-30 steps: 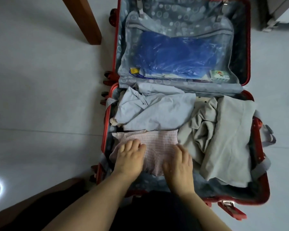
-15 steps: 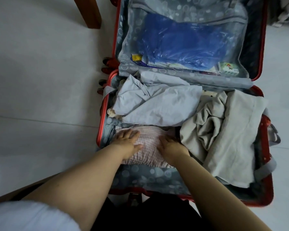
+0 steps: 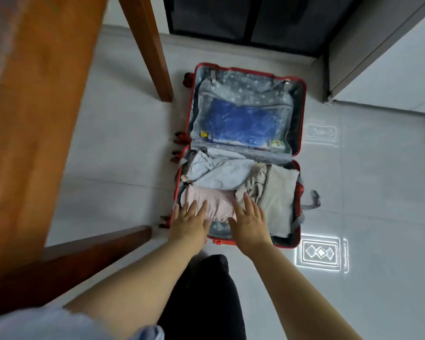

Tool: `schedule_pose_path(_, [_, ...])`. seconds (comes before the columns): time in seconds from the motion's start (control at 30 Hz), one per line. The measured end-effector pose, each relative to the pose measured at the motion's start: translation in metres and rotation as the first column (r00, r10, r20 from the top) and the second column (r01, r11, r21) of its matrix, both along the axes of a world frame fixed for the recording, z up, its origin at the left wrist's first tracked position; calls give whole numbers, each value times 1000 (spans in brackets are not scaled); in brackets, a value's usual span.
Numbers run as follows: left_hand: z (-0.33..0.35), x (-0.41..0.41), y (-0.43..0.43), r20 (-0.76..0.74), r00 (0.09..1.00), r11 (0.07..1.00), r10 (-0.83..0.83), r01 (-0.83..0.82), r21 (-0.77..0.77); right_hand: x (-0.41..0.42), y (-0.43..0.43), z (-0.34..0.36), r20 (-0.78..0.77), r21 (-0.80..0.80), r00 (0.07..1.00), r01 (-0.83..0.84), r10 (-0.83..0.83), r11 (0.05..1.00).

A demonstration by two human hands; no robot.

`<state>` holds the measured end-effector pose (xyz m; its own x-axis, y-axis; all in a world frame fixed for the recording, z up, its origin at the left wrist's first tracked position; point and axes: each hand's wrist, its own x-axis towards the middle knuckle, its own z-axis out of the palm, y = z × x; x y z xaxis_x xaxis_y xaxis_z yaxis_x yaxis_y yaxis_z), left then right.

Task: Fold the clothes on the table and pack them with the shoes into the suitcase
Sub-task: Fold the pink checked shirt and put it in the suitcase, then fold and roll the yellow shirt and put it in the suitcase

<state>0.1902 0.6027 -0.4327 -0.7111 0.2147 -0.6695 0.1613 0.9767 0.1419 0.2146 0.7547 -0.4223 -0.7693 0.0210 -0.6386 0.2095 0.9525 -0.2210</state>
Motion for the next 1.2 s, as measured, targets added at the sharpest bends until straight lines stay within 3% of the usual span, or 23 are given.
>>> schedule_pose_path(0.27, [241, -9, -25, -221, 975, 995, -8, 30, 92, -1, -30, 233, -108, 87, 992, -60, 69, 994])
schedule_pose_path(0.5, [344, -4, -117, -342, 935, 939, 95, 30, 341, -8, -132, 322, -340, 71, 939, -25, 48, 997])
schedule_pose_path(0.67, [362, 11, -260, -432, 896, 964, 102, 18, 265, -2, -240, 347, -383, 12, 921, -70, 70, 997])
schedule_pose_path(0.83, [370, 13, -379, -432, 883, 977, 183, -117, 175, -3, -335, 357, -359, -14, 926, -129, 115, 992])
schedule_pose_path(1.2, [359, -19, -474, -486, 824, 952, 292, -298, 66, -63, -398, 369, -385, -11, 878, -313, 285, 950])
